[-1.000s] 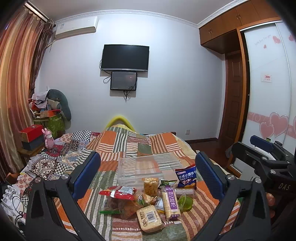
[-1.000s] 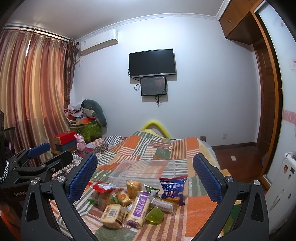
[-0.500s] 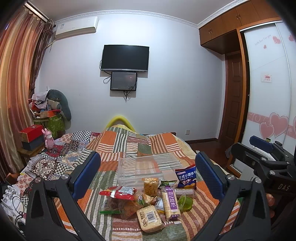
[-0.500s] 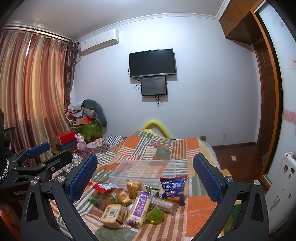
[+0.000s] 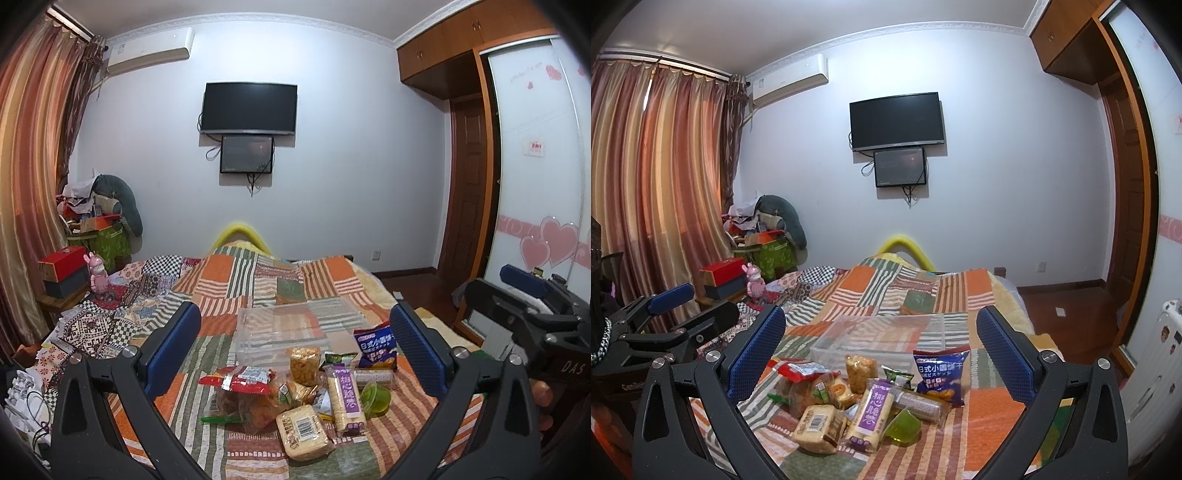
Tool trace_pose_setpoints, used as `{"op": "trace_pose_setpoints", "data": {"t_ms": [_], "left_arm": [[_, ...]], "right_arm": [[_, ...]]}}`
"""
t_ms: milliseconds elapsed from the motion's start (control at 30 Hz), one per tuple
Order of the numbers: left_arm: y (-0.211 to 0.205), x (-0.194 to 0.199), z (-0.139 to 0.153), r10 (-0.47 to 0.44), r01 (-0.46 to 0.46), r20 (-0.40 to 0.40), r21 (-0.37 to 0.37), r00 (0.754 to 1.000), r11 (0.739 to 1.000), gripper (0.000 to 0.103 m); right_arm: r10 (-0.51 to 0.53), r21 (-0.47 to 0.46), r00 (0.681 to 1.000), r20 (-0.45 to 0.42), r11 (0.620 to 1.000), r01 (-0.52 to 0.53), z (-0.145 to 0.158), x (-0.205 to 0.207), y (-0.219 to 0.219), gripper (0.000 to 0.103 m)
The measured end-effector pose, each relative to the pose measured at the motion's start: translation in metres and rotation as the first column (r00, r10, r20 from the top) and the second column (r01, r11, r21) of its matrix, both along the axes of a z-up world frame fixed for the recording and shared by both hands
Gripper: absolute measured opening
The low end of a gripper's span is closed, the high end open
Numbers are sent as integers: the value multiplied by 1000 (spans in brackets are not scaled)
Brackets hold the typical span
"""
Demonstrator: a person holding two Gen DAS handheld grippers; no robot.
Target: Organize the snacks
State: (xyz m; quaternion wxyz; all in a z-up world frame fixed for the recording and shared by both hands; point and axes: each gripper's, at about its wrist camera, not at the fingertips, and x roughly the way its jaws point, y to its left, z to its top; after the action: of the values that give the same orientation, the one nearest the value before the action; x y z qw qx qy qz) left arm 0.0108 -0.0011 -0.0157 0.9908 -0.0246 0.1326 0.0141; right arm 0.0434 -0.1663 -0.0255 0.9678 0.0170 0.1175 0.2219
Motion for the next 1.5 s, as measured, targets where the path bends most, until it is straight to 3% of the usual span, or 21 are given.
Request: {"op": "trace_pose_setpoints", "data": {"t_ms": [400, 700, 900, 1200, 1333, 1400, 1500], "left_arm": [[25, 56, -42, 4, -4, -178, 3, 984, 1000, 103], [47, 108, -94, 7, -6, -354, 4, 935, 1000, 103], [66, 140, -124, 1, -19, -444, -37, 896, 999, 103], [71, 171, -152, -4, -13, -518, -28, 855, 1000, 103], [72, 175, -157, 25, -34, -504, -10, 863, 999, 101], [74, 176, -159, 13, -33, -506, -30, 862, 999, 92], [76, 177, -161, 5, -33, -507, -46, 862, 998, 88]], "right_arm": [[-22, -26, 991, -135, 999, 19, -28, 42, -6, 103], [-52, -61, 948, -314, 998, 35, -68, 93, -19, 103], [-62, -102, 924, -378, 994, 25, -84, 118, -16, 102], [-52, -144, 890, -452, 989, -15, -110, 158, -4, 97], [-65, -149, 871, -486, 989, -10, -121, 171, -2, 96], [-68, -148, 860, -505, 989, -8, -125, 176, -2, 96], [-79, -165, 847, -526, 986, -10, -133, 183, 4, 92]]}}
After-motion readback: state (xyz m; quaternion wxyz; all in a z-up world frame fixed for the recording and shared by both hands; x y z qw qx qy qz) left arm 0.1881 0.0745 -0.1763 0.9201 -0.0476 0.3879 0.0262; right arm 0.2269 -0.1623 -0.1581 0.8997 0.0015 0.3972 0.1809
